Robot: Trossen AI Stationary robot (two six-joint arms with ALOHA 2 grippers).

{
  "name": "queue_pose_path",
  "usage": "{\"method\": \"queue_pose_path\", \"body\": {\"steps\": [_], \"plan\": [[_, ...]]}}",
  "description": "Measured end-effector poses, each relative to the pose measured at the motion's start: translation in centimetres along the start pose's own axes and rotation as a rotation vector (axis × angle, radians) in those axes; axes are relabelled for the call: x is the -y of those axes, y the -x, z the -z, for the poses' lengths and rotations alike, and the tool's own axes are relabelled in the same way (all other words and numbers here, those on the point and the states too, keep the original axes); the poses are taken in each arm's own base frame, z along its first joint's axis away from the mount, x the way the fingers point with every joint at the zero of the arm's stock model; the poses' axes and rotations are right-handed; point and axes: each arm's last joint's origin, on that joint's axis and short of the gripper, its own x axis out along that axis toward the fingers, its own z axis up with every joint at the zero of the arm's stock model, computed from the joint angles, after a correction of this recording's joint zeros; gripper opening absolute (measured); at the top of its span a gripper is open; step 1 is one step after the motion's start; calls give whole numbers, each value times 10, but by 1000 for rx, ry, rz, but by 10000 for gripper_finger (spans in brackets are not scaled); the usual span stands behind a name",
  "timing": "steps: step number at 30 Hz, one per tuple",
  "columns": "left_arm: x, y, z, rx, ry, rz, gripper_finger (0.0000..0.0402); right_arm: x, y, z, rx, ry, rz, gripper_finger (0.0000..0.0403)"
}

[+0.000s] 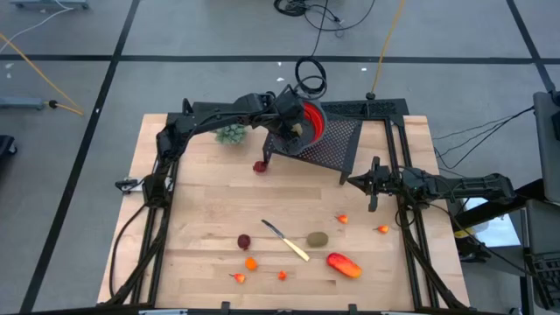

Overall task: Pick & Place Fruit
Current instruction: Put the brown kiwi into the red strainer bowl on the shelf, then put the red pomegranate into the red strainer bowl on the shelf

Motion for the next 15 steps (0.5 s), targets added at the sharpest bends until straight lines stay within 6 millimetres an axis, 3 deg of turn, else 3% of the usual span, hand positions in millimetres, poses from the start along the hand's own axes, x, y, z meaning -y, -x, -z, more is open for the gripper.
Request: {"method": "queue_pose_path", "body": {"steps": [12,15], "plan": [[0,0,-1,10,-13,-1,293,0,0,0,0,0,0,0],[-2,9,-4,51,-32,-2,302,0,0,0,0,0,0,0]]}}
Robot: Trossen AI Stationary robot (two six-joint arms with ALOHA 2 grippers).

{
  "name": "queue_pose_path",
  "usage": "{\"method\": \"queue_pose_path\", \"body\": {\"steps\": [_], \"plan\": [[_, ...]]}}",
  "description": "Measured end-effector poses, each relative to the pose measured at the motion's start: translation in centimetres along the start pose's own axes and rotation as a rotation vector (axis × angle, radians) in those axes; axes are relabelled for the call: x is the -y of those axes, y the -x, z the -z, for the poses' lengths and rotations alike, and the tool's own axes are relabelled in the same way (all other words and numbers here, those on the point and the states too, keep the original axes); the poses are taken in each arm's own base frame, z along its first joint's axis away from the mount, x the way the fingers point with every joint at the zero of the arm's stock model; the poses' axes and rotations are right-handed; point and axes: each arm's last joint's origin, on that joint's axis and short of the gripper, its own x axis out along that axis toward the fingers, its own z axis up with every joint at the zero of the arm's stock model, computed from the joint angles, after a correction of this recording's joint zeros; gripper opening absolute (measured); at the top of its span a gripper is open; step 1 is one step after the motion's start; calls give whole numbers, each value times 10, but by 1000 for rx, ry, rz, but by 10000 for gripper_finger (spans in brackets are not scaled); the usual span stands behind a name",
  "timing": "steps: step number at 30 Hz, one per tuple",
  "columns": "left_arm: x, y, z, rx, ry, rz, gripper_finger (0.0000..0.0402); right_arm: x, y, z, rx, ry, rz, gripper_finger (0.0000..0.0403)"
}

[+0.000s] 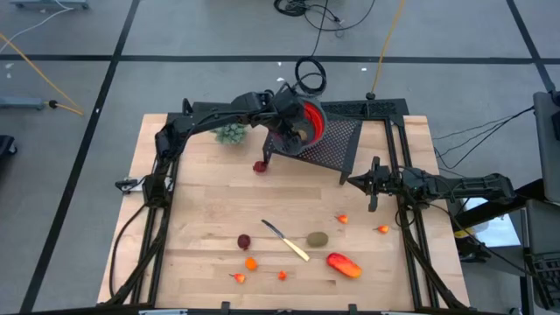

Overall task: Pick & Place Fruit
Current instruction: Put the red pomegranate into the red strainer bowl on the shelf

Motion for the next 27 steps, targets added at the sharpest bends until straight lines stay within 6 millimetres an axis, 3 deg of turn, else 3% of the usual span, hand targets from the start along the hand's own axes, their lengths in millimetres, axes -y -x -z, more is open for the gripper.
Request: {"method": "queue_pose_path", "body": {"steps": [8,16,21,27], "plan": [[0,61,-12,151,18,-1,292,0,0,0,0,0,-1,0],[23,120,0,193,70,58,277,0,0,0,0,0,0,0],[45,143,12,172,65,104,259,0,0,0,0,0,0,0],[76,155,23,135,65,151,225,0,0,0,0,0,-1,0]]}}
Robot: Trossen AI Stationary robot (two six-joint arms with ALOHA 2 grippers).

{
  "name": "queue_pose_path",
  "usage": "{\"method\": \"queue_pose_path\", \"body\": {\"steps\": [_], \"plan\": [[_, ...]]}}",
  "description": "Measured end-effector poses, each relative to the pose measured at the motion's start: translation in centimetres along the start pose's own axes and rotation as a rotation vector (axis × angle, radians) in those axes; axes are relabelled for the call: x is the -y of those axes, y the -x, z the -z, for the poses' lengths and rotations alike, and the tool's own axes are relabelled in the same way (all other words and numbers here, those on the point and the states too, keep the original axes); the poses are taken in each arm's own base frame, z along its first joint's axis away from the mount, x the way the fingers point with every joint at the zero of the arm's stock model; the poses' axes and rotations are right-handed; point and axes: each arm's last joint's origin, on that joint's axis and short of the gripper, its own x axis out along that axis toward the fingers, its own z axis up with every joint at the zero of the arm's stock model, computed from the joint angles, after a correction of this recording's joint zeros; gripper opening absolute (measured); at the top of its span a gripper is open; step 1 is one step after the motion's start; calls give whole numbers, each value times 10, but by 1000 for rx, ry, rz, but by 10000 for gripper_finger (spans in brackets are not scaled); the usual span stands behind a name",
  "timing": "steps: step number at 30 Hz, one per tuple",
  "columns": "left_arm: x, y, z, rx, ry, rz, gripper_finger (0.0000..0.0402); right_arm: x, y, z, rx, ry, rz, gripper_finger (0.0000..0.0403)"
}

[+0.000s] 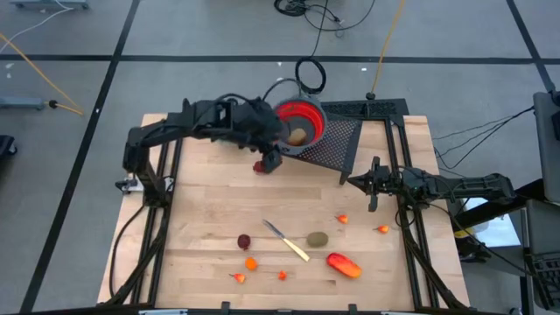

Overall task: Pick & Place Fruit
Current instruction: Put the red pomegranate into the red strainer bowl on the shelf

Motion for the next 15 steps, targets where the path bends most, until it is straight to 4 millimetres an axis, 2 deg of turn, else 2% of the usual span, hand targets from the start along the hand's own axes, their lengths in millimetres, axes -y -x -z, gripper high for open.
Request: {"method": "queue_pose_path", "body": {"steps": [8,15], "plan": [[42,5,14,-22,-11,80,181,0,0,0,0,0,0,0],[72,12,26,14,-76,34,137,0,0,0,0,0,0,0]]}}
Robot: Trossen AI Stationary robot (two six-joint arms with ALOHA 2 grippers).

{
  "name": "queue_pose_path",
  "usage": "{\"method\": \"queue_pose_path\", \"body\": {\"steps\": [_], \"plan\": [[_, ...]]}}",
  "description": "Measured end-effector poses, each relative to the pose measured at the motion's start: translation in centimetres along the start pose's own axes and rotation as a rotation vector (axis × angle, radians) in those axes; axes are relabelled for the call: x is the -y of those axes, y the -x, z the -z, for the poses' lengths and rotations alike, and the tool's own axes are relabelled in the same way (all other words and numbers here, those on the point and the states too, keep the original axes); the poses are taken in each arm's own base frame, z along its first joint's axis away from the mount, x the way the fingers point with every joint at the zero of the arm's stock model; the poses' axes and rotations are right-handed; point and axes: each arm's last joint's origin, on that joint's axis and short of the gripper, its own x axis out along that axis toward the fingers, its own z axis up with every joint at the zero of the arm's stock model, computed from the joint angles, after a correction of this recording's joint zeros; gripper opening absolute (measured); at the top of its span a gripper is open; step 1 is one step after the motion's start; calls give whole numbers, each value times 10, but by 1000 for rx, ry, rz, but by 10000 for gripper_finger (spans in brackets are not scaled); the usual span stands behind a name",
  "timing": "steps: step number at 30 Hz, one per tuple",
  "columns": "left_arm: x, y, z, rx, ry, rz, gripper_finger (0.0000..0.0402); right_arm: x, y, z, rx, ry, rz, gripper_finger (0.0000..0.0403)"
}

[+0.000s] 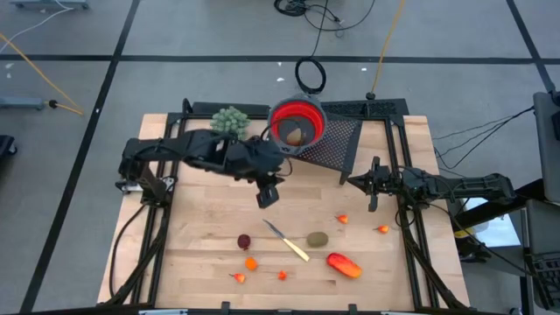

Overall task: Pick & Place Fruit
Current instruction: Put the red pomegranate into the red strainer bowl on the shelf

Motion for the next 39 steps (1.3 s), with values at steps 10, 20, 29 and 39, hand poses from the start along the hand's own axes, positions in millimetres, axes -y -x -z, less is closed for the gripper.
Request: {"method": "queue_pose_path", "body": {"steps": [10,20,29,39], "plan": [[24,6,10,21,24,-10,55,0,0,0,0,0,0,0],[36,11,27,-98,358,-11,8,0,0,0,0,0,0,0],[49,-7,64,-361,702,-257,4,0,0,0,0,0,0,0],[56,-52,116,-617,924,-451,3,0,0,0,0,0,0,0]]}}
